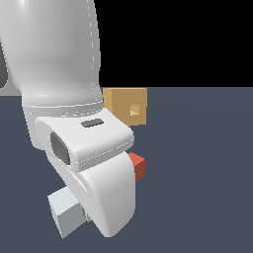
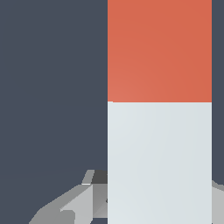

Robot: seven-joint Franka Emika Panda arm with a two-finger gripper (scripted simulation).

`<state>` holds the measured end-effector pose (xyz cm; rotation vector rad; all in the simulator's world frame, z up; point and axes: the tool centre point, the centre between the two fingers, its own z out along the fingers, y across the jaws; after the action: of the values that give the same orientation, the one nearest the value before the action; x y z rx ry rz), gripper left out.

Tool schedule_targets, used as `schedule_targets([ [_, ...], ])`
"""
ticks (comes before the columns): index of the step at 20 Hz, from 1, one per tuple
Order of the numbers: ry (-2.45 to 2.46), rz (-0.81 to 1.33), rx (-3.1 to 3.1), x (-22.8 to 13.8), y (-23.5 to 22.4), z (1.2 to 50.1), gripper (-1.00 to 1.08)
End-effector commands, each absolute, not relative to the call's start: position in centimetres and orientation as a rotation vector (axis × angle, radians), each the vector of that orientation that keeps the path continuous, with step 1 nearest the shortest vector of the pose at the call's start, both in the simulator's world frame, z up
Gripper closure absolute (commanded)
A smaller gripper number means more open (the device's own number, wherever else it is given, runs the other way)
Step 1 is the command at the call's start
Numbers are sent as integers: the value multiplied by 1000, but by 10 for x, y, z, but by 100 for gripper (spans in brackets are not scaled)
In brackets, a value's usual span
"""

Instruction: Insert the peg into the horizontal hole in a box.

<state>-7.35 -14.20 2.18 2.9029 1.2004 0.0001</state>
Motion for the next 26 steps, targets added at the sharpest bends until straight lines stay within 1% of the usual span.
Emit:
schedule_targets([
  [1,1201,0,2903,-73,-142,21,108],
  [8,1211,0,2899,-71,-141,22,108],
  [13,1273,0,2871,-59,-134,24,108],
  [20,1452,-1,2784,-24,-111,31,108],
  [26,1686,-2,2648,18,-73,40,108],
])
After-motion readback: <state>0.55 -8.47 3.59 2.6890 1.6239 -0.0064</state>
